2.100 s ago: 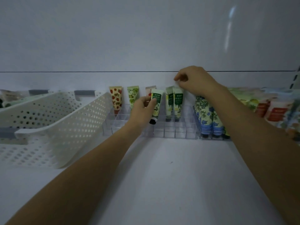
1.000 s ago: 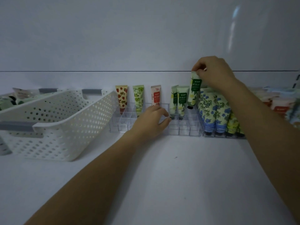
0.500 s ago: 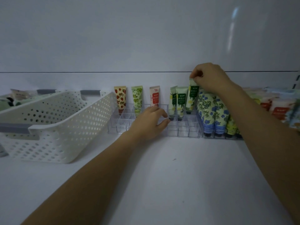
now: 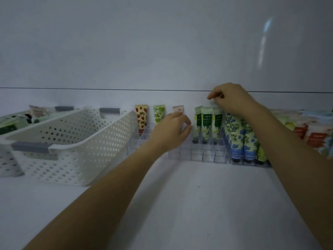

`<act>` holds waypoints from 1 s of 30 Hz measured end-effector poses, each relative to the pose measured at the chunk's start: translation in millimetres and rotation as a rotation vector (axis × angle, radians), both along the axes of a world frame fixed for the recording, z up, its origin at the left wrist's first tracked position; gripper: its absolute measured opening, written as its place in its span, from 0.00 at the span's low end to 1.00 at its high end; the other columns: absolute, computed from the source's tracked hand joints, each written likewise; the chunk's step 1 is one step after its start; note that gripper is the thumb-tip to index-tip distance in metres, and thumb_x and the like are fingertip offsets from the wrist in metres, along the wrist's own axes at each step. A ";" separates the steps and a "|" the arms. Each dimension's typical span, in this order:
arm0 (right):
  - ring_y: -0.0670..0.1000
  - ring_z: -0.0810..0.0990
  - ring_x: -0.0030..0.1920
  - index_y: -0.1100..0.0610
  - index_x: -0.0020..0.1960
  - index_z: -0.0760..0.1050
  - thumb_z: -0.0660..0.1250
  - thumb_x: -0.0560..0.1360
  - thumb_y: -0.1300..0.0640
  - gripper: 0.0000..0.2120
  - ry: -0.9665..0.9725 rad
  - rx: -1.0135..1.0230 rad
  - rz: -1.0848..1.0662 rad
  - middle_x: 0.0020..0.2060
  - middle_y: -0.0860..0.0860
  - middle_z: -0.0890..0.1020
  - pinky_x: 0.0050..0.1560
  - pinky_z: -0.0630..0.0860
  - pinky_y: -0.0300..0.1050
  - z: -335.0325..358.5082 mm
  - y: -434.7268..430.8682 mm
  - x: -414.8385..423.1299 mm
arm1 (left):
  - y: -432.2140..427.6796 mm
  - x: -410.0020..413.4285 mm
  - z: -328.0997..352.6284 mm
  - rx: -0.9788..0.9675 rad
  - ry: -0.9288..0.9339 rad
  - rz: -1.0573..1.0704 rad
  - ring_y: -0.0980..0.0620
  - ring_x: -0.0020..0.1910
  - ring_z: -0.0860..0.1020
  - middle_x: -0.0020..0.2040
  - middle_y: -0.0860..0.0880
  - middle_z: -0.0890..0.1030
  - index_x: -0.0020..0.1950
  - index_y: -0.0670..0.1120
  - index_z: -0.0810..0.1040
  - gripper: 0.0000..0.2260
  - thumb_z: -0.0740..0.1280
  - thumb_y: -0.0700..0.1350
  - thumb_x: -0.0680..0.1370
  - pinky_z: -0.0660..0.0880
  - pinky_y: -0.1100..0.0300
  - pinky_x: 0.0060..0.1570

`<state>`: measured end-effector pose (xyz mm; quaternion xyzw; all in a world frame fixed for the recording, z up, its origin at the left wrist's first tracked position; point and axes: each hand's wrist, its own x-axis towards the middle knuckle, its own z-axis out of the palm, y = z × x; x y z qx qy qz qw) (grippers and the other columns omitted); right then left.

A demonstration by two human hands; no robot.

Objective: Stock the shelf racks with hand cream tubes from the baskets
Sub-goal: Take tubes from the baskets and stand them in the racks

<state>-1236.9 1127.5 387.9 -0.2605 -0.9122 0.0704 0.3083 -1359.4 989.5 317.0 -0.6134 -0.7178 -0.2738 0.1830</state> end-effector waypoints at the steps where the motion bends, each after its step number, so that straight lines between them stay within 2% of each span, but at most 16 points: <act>1: 0.53 0.76 0.53 0.56 0.57 0.78 0.58 0.78 0.64 0.14 0.001 0.019 0.012 0.57 0.55 0.78 0.53 0.71 0.44 0.8 -3.3 -2.7 | -1.0 -1.8 12.4 -0.002 0.030 0.013 0.50 0.55 0.73 0.56 0.47 0.76 0.59 0.45 0.75 0.13 0.58 0.48 0.80 0.70 0.60 0.53; 5: 0.50 0.76 0.50 0.55 0.57 0.79 0.59 0.78 0.63 0.13 -0.008 0.107 0.081 0.54 0.54 0.79 0.51 0.70 0.42 4.0 -20.5 -13.2 | -25.2 -24.9 64.7 -0.022 0.152 0.065 0.50 0.57 0.73 0.58 0.48 0.75 0.59 0.47 0.75 0.13 0.58 0.50 0.80 0.70 0.57 0.53; 10: 0.45 0.74 0.45 0.53 0.55 0.79 0.61 0.78 0.58 0.10 -0.020 0.142 0.218 0.47 0.49 0.78 0.50 0.71 0.40 4.4 -62.6 -35.5 | -88.1 -93.7 101.2 -0.152 0.237 0.211 0.49 0.57 0.74 0.59 0.48 0.76 0.59 0.47 0.76 0.12 0.59 0.50 0.79 0.71 0.54 0.54; 17: 0.44 0.76 0.48 0.51 0.59 0.76 0.61 0.78 0.52 0.12 -0.140 0.116 0.438 0.50 0.46 0.78 0.51 0.72 0.38 22.5 -145.4 -116.3 | -179.1 -189.8 117.0 -0.307 0.122 0.398 0.47 0.55 0.75 0.59 0.45 0.77 0.59 0.45 0.76 0.11 0.59 0.44 0.79 0.71 0.54 0.56; 20: 0.43 0.76 0.48 0.49 0.59 0.75 0.61 0.78 0.51 0.12 -0.206 0.121 0.500 0.48 0.44 0.77 0.51 0.73 0.38 28.5 -177.5 -155.5 | -210.4 -221.7 113.4 -0.359 0.090 0.433 0.47 0.56 0.75 0.60 0.46 0.77 0.60 0.45 0.75 0.12 0.59 0.42 0.80 0.69 0.58 0.56; 27: 0.43 0.75 0.50 0.48 0.60 0.74 0.60 0.78 0.50 0.12 -0.435 0.183 0.524 0.50 0.43 0.75 0.51 0.72 0.39 25.8 -230.4 -228.2 | -253.7 -286.0 102.4 -0.543 0.028 0.422 0.54 0.49 0.74 0.59 0.49 0.77 0.60 0.47 0.75 0.11 0.64 0.43 0.77 0.68 0.63 0.51; 30: 0.44 0.75 0.51 0.49 0.60 0.74 0.60 0.78 0.50 0.12 -0.497 0.195 0.498 0.54 0.45 0.77 0.52 0.71 0.38 26.9 -240.9 -245.5 | -255.0 -304.4 97.6 -0.616 0.013 0.422 0.54 0.47 0.74 0.53 0.49 0.78 0.58 0.46 0.76 0.11 0.66 0.46 0.77 0.68 0.63 0.48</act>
